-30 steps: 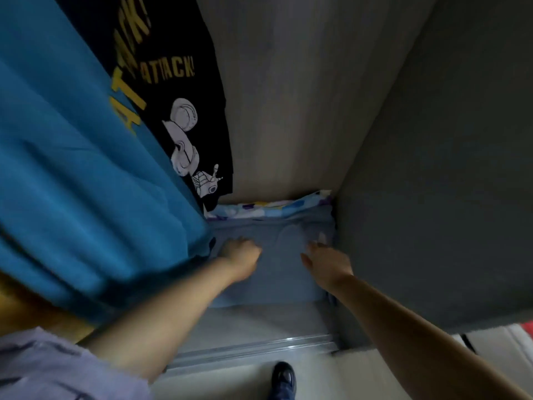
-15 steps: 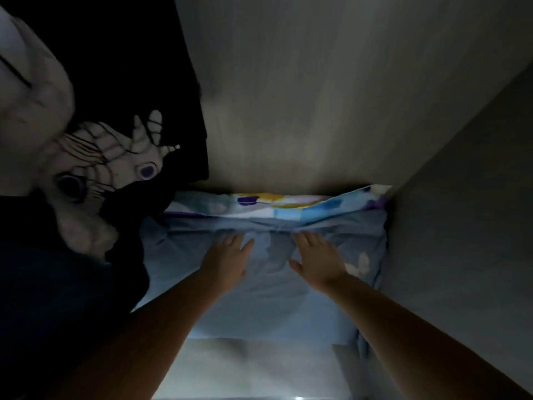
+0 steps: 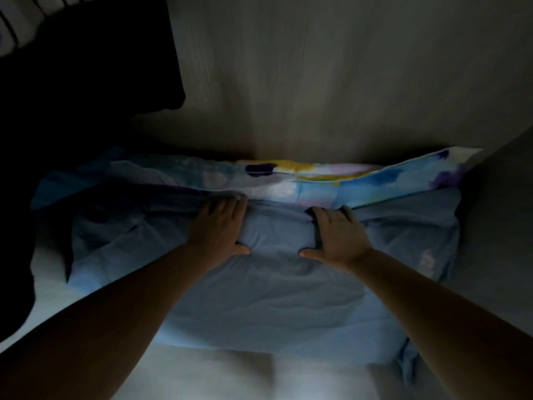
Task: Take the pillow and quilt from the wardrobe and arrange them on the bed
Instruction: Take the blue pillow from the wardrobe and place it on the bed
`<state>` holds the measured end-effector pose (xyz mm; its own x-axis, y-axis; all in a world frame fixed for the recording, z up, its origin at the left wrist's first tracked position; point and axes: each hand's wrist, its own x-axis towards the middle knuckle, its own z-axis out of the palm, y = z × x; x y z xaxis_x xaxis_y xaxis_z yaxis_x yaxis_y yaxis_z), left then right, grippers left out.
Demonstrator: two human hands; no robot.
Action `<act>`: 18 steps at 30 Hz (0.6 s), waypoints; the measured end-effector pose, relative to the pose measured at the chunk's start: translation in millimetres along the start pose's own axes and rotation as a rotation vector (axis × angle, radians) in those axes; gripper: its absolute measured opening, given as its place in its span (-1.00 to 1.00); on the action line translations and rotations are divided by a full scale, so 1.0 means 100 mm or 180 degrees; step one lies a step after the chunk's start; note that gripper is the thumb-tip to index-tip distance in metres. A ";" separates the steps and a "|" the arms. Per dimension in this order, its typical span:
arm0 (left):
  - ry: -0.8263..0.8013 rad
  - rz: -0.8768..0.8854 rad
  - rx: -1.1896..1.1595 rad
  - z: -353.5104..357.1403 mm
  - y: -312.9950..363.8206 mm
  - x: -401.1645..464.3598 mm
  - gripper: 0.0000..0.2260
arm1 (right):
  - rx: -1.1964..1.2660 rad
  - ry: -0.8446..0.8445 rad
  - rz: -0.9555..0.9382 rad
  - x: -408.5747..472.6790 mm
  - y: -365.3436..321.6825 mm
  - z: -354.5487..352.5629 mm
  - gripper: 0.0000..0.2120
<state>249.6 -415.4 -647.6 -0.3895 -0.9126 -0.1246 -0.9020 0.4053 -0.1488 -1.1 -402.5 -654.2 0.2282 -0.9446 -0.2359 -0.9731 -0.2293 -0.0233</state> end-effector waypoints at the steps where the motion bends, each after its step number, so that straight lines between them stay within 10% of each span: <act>1: -0.0160 -0.0032 -0.0002 0.03 0.01 0.01 -0.02 | 0.0015 -0.0006 -0.0007 -0.01 -0.02 0.00 -0.17; 18: -0.1390 0.0448 -0.0088 -0.05 0.18 -0.90 -0.21 | 0.0413 -0.1058 0.0201 -1.22 -0.46 0.12 -0.27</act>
<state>267.4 -325.6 -634.5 -0.3988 -0.7379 -0.5445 -0.8529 0.5166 -0.0755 14.9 -273.8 -636.3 0.1653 -0.8231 -0.5433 -0.9858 -0.1210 -0.1166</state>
